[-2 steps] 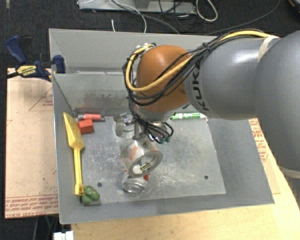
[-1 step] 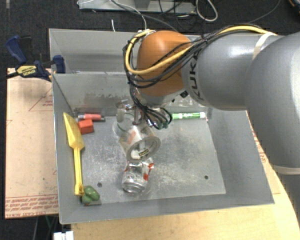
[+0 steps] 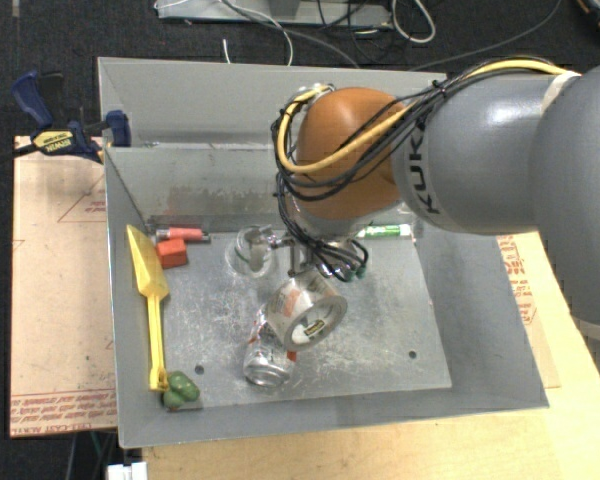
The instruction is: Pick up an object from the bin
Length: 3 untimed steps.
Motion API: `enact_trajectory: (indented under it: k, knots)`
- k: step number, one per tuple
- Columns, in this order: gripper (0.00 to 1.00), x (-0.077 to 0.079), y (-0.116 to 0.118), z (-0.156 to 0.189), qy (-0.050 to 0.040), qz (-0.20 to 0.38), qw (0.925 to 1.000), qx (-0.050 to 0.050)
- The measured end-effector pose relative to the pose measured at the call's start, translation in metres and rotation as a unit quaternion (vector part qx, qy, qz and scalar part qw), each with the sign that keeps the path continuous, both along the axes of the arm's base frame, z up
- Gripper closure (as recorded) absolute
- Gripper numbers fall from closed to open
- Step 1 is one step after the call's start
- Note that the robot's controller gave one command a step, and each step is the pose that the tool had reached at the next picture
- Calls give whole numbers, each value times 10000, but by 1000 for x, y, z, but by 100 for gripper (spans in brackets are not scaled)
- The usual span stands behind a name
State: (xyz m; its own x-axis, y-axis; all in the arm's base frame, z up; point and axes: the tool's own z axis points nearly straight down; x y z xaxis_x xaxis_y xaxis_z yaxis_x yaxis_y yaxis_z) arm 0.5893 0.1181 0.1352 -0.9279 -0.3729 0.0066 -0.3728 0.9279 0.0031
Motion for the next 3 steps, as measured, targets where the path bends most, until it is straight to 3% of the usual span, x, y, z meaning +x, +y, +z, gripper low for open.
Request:
enact_trajectory:
  k: [1, 2, 3]
  knots:
    - [0, 37, -29, -62, -137, 1505, 9885, 61]
    - [100, -9, -17, -65, -77, 2369, 9715, 30]
    - [100, -9, -17, -64, -80, 2368, 9715, 31]
